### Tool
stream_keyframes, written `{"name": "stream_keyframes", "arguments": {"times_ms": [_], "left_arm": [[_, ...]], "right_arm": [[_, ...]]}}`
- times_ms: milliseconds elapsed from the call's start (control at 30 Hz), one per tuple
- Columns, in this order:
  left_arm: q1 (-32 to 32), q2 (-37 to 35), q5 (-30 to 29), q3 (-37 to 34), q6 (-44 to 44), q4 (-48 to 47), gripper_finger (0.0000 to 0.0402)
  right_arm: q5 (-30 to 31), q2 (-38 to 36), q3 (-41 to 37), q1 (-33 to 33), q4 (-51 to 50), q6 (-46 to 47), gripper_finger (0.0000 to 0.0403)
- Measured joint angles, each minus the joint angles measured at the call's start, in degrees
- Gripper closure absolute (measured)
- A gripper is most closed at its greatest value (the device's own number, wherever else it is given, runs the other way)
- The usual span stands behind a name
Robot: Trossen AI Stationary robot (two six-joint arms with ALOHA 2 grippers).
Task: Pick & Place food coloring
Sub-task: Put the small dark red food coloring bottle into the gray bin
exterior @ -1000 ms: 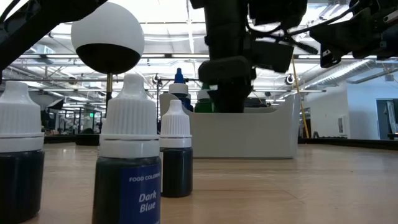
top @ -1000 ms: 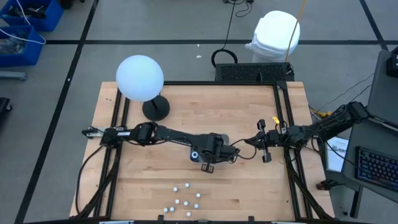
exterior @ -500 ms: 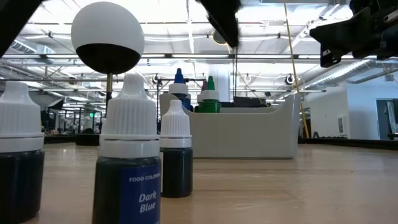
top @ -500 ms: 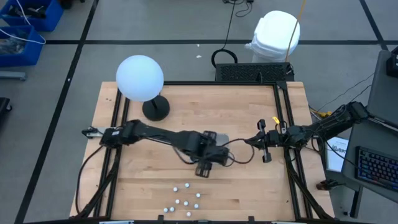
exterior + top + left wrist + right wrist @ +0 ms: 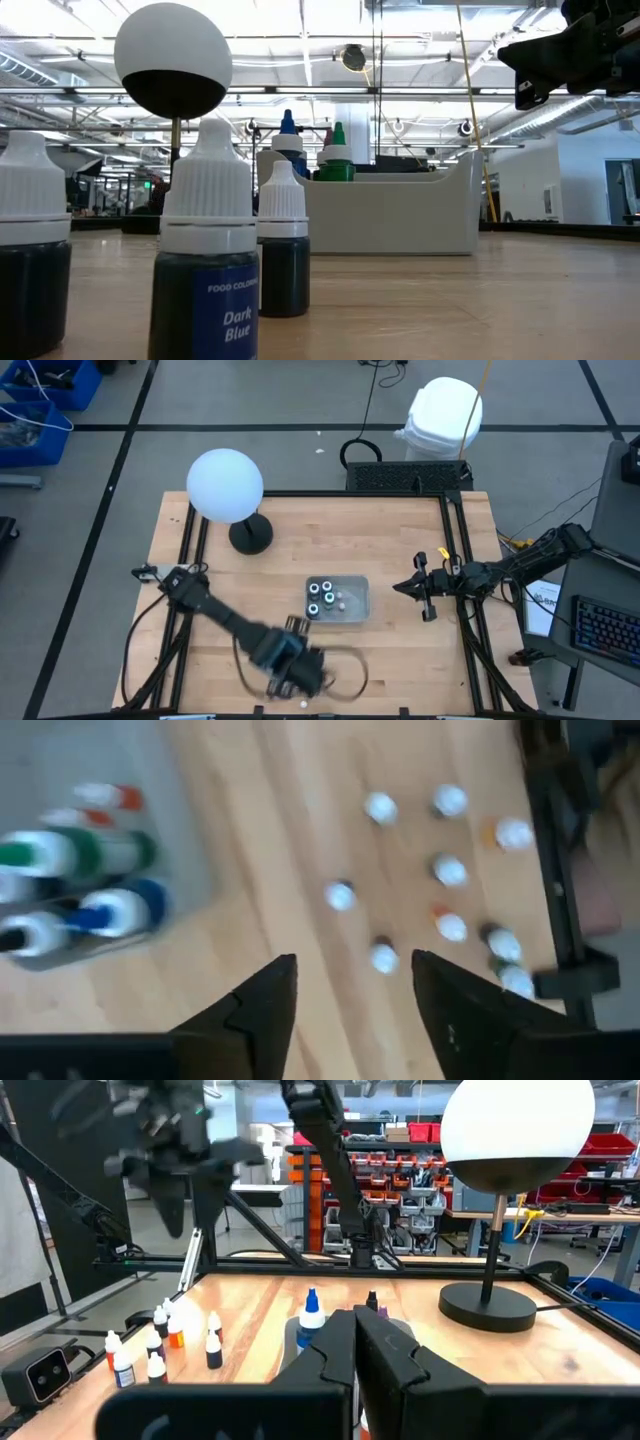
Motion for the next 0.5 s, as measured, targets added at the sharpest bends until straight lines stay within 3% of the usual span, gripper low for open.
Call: {"name": "stream_keyframes", "arguments": {"times_ms": [333, 500], "left_arm": [[-6.87, -1.59, -8.69, -11.65, -1.45, 2.76, 0.0301], [-5.62, -11.36, -12.77, -24.25, -1.51, 9.18, 0.0369]], "right_arm": [[0.00, 0.00, 0.02, 0.00, -0.16, 0.02, 0.0403], [-0.02, 0.00, 0.02, 0.00, -0.16, 1.12, 0.0403]]}}
